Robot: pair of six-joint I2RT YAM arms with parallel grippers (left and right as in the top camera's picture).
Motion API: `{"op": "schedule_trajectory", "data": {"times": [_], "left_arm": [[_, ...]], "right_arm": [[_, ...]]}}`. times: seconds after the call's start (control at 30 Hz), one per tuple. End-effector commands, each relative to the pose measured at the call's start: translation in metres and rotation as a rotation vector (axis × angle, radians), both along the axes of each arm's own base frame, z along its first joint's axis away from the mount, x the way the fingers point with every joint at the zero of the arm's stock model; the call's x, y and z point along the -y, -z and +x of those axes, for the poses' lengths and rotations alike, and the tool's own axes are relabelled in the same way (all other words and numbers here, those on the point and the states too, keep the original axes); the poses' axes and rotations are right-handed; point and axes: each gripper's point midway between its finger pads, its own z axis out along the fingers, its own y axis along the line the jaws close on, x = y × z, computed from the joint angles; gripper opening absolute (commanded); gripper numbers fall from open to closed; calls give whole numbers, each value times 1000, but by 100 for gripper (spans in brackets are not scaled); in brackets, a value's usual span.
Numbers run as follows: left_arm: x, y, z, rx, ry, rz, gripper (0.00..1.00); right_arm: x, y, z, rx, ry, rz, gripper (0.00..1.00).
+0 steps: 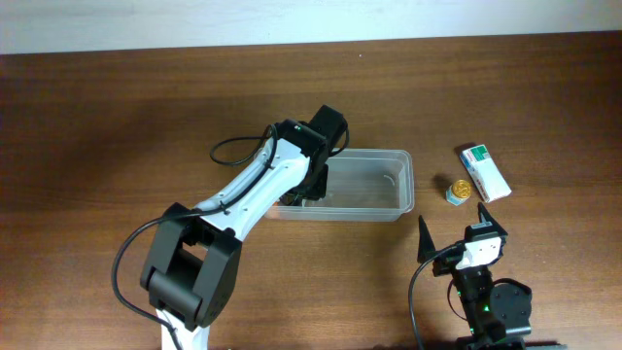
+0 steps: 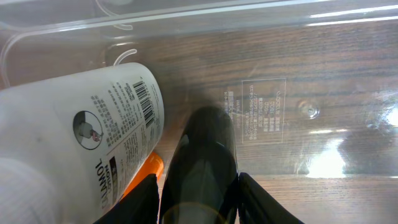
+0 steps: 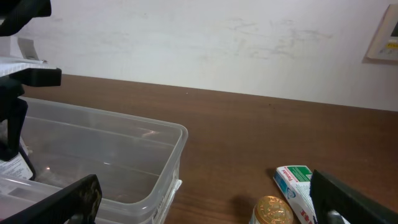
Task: Pack container
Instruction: 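Open the left gripper and retract the left arm to the left side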
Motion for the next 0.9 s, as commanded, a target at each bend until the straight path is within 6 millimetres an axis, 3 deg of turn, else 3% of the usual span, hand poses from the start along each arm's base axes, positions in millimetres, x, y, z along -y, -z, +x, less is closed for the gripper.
{"op": "schedule_trajectory", "data": {"times": [0.0, 0.2, 0.6, 0.77, 0.87], "left_arm": [[-1, -4, 6, 21, 19, 20, 41], [6, -20, 13, 43, 19, -2, 41], [10, -28, 17, 55, 20, -21, 43], [18, -53, 29, 102, 35, -50, 43], [23, -78, 40, 151, 52, -69, 43]], "right_arm": [[3, 2, 0, -2, 13, -4, 98], [3, 2, 0, -1, 13, -4, 98], [3, 2, 0, -2, 13, -4, 98], [3, 2, 0, -2, 13, -4, 98], [3, 2, 0, -2, 13, -4, 98]]}}
